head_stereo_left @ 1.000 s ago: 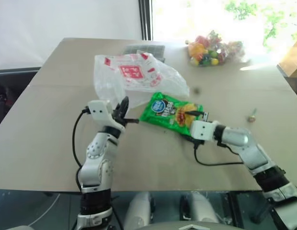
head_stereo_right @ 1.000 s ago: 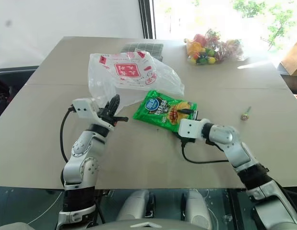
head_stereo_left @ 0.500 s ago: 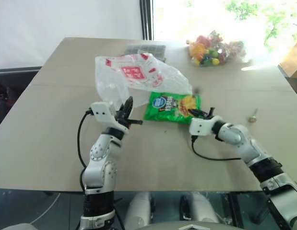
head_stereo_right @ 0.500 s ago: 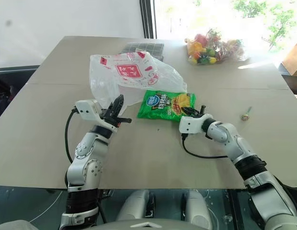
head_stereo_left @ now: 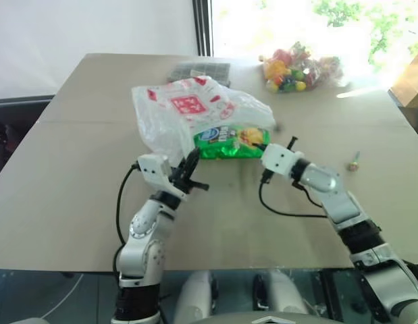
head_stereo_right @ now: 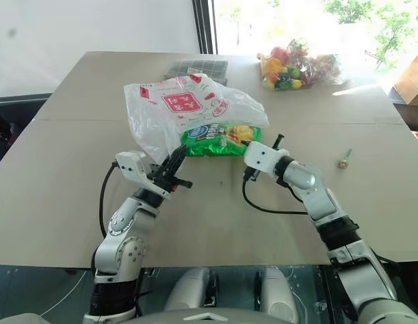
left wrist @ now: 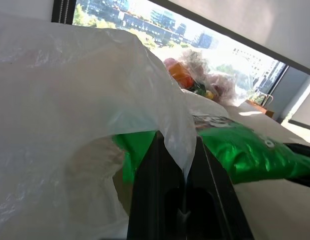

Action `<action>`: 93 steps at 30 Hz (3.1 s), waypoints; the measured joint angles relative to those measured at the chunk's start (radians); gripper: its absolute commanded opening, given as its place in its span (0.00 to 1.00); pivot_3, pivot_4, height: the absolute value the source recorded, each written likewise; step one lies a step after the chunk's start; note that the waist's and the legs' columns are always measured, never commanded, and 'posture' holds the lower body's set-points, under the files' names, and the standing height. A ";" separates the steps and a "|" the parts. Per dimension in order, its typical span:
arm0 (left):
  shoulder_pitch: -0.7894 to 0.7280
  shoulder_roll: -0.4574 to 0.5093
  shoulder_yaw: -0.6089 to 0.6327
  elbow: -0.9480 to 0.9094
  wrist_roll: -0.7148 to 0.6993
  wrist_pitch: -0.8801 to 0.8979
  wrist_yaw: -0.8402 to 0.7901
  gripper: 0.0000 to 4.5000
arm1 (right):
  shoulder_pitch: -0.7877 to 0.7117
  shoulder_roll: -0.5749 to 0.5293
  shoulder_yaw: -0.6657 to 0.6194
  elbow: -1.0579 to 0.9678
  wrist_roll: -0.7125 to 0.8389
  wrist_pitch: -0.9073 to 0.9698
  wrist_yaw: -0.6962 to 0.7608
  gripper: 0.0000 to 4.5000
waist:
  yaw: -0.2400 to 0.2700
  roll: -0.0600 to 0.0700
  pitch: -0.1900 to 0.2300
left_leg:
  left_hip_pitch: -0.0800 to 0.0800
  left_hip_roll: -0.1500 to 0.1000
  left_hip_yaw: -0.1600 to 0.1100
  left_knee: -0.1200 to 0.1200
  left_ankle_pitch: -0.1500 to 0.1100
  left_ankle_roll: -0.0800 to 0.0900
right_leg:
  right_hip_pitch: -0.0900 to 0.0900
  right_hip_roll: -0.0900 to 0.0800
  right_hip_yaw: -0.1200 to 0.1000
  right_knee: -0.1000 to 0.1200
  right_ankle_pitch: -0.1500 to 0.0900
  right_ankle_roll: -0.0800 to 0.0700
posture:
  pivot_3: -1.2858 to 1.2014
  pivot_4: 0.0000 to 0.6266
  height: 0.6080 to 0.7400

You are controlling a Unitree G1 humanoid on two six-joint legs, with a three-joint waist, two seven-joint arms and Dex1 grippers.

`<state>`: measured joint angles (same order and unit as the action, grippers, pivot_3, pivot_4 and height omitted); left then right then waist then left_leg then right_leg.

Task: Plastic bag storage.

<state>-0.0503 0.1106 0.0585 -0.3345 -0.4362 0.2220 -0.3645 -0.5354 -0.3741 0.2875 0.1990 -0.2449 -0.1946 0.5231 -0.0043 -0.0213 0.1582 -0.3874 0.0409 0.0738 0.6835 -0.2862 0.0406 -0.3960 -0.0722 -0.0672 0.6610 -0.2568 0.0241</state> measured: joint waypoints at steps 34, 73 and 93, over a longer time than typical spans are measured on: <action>-0.005 -0.015 -0.024 -0.014 -0.098 0.055 -0.026 0.00 | 0.084 -0.039 -0.149 -0.038 0.236 0.143 0.197 0.60 | -0.007 0.004 0.002 | -0.011 0.000 0.000 -0.001 0.000 0.000 | -0.011 0.000 0.000 0.001 0.000 0.000 | 0.52 0.24 0.99; -0.022 -0.004 -0.042 0.051 -0.059 0.002 -0.089 0.00 | 0.265 0.119 -0.632 -0.198 0.371 0.723 -0.441 0.14 | -0.003 0.006 0.001 | -0.010 -0.001 0.001 0.000 0.001 -0.001 | -0.011 0.002 0.003 0.002 0.000 0.000 | 0.52 0.24 0.99; 0.025 0.001 -0.061 0.024 -0.055 -0.013 -0.088 0.00 | -0.030 0.090 -0.017 0.005 0.450 0.492 0.363 0.14 | -0.006 0.007 0.002 | -0.011 -0.001 0.000 0.001 -0.001 0.002 | -0.011 0.002 0.000 0.001 0.000 0.000 | 0.52 0.24 0.99</action>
<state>-0.0252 0.1113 -0.0023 -0.3105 -0.4911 0.2094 -0.4530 -0.5657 -0.2837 0.2704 0.2037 0.2053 0.2978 0.8864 -0.0100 -0.0145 0.1598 -0.3984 0.0397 0.0740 0.6847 -0.2871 0.0429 -0.4071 -0.0707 -0.0669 0.6621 -0.2565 0.0242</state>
